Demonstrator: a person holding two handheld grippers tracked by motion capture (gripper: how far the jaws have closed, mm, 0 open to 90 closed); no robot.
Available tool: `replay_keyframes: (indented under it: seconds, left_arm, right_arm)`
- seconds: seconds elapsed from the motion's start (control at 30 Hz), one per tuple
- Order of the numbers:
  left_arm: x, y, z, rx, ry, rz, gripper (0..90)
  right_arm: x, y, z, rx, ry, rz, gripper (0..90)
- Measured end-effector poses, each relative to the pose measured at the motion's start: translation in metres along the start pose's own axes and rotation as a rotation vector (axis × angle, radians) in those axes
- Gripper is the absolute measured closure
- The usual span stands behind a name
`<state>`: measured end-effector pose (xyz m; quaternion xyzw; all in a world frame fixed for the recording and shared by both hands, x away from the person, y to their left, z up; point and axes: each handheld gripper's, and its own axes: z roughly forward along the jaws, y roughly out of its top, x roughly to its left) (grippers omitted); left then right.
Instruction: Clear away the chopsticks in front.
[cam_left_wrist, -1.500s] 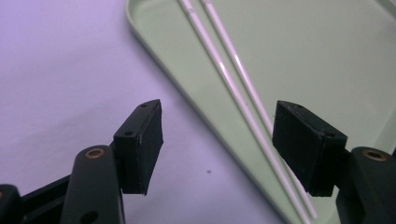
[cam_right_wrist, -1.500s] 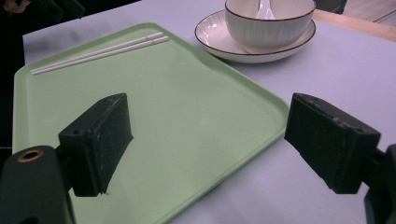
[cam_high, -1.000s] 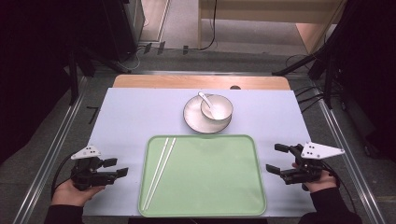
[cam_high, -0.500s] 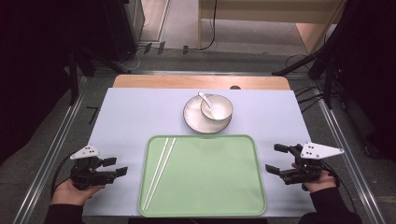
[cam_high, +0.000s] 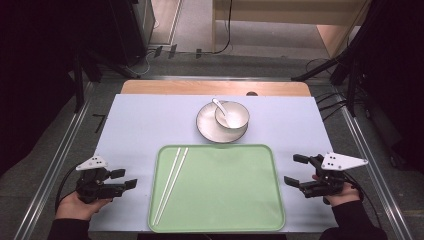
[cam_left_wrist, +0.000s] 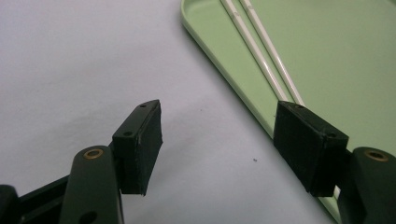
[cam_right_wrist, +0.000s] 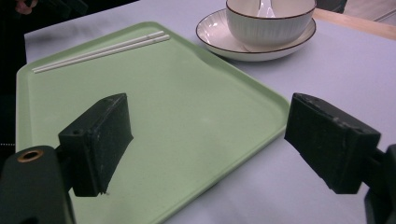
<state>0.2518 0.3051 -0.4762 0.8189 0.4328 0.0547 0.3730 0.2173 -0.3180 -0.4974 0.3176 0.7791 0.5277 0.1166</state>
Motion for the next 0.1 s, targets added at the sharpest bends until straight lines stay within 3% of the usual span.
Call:
replay_keyframes:
  seconds: [0.1]
  left_arm:
    - [0.0001,0.0002,0.0006,0.002,-0.002,-0.001,32.9]
  right_arm:
    - [-0.0004,-0.0001,0.0001,0.0,0.0,0.001,14.9]
